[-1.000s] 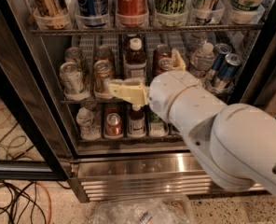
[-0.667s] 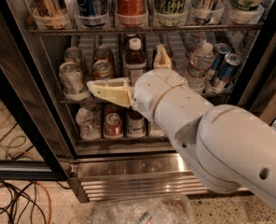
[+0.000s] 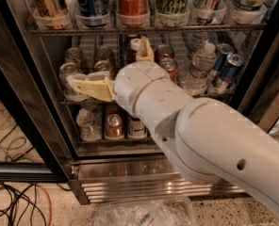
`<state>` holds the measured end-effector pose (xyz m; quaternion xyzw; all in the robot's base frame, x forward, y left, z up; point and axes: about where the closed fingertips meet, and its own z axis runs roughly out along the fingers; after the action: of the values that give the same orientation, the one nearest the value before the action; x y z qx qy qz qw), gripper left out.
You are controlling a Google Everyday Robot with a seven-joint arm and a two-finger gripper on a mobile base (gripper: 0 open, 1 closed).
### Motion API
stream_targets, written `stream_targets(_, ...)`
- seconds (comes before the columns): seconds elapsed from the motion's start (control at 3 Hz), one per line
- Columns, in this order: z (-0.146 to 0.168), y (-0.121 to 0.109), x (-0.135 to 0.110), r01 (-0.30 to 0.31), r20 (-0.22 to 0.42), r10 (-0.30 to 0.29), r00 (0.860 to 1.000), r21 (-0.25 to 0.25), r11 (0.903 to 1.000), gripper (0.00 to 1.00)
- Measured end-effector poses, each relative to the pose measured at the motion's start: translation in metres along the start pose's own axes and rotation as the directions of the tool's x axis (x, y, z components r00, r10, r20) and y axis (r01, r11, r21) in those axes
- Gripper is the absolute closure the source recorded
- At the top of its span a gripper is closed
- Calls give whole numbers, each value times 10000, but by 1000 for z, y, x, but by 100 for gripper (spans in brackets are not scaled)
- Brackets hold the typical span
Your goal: Pick orange can from top shelf of fridge
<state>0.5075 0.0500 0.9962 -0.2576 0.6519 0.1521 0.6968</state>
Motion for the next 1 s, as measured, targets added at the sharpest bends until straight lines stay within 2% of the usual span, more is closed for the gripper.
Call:
stream_targets(0.33, 36, -1, -14, -432, 559, 409, 9976, 408, 9982, 0)
stream_targets(0.67, 38, 1, -14, -435, 566, 412, 9975, 401, 9982, 0)
stream_targets(1.0, 36, 2, -16, -551, 632, 538, 9966, 188, 9983, 0)
